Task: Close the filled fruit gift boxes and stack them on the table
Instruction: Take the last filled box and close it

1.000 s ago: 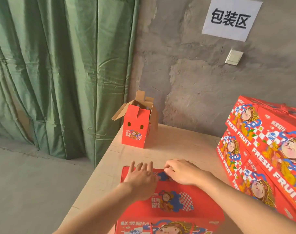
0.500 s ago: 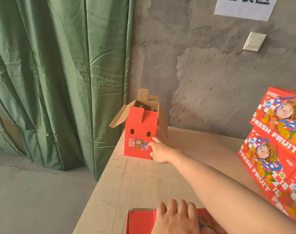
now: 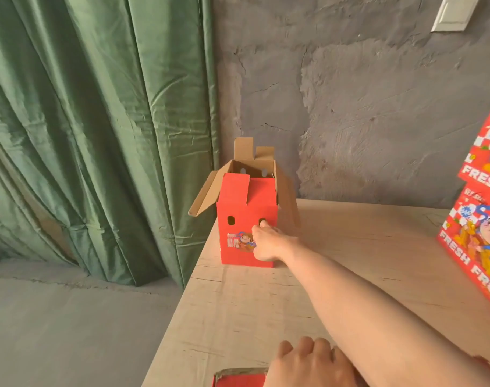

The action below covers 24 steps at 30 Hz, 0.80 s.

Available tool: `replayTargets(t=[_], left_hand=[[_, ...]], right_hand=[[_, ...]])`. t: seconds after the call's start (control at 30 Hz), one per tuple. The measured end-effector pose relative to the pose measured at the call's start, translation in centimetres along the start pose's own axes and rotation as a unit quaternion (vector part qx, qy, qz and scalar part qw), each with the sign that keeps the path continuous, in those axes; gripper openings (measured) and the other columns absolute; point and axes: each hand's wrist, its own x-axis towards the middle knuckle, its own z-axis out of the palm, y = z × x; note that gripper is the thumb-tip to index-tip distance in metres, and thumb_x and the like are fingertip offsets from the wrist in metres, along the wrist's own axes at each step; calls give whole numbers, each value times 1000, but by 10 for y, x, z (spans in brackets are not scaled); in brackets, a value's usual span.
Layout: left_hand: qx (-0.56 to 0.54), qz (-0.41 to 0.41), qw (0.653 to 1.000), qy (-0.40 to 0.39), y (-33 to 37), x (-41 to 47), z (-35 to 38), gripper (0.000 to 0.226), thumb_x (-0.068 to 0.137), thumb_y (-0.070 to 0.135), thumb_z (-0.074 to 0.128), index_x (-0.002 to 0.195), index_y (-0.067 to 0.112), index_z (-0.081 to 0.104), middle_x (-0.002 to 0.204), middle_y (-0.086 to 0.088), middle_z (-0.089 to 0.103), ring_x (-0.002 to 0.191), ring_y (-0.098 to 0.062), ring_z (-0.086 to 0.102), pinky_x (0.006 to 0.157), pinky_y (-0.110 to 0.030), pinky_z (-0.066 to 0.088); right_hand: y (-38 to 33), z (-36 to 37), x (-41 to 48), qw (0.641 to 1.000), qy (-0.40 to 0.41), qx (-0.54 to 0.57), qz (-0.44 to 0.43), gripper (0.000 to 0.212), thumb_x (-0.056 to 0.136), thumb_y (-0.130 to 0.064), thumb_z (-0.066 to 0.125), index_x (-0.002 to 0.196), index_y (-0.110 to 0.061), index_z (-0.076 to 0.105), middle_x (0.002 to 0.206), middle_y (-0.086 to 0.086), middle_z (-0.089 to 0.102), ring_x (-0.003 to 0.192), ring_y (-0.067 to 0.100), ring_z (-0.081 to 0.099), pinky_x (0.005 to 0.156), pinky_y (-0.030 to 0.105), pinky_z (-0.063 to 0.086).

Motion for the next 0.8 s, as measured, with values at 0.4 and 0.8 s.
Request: replayTargets(t=[0.4, 0.8], left_hand=[[-90, 14, 996, -11, 11, -19, -28, 42, 96, 47, 27, 98, 17, 57, 102, -4, 66, 97, -28, 58, 80, -35, 43], [-152, -97, 982, 45, 43, -38, -46, 62, 93, 48, 45, 141, 15, 27, 141, 2, 29, 133, -16, 24, 113, -28, 21]], right_hand=[[49, -7, -191, 991, -125, 8, -47, 28, 89, -16, 48, 114, -12, 59, 126, 7, 53, 117, 25, 49, 93, 31, 39], [113, -15, -289, 977, -30, 187, 94, 18, 91, 4, 44, 93, 7, 61, 99, 21, 65, 90, 20, 54, 66, 25, 36]])
